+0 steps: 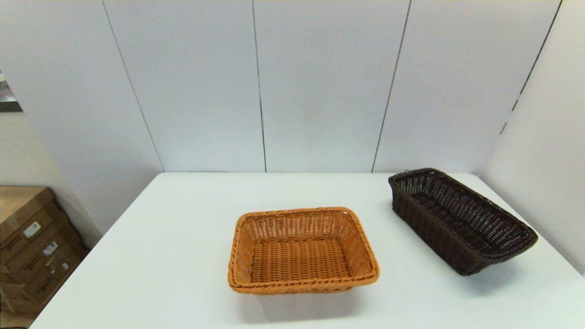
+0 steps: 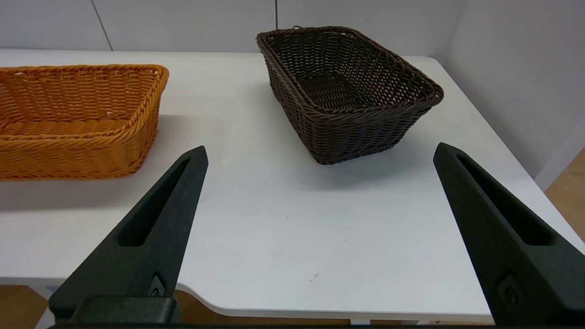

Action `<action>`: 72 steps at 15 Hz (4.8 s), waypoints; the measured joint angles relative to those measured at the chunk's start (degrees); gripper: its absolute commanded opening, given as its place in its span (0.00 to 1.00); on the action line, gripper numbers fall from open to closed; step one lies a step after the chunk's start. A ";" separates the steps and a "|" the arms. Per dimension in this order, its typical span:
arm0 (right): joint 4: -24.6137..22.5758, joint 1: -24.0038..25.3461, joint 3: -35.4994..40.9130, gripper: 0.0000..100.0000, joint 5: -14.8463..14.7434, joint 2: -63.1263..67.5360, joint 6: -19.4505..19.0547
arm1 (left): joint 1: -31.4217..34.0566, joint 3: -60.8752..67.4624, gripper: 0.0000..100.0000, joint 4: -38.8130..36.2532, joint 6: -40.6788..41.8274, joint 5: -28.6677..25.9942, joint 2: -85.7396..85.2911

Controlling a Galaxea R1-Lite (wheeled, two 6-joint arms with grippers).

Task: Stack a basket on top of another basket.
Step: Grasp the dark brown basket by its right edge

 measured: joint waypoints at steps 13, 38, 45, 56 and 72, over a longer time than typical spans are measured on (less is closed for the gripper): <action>0.00 0.00 0.02 1.00 -0.01 0.00 0.07 | 11.01 2.79 1.00 -6.14 12.58 -2.15 -3.11; 4.88 -0.04 -9.18 1.00 -1.13 1.21 -1.02 | 9.13 35.01 1.00 -48.60 30.72 -7.98 -16.20; 17.92 -6.13 -35.08 1.00 -1.33 30.31 -0.61 | 9.11 35.01 1.00 -48.60 30.51 -7.98 -16.20; 25.06 -0.89 -54.86 1.00 -12.85 83.18 28.07 | 9.11 35.01 1.00 -48.63 29.31 -7.88 -16.20; 25.64 -7.40 -63.82 1.00 -16.49 107.57 51.64 | 9.11 35.01 1.00 -48.65 29.11 -7.79 -16.20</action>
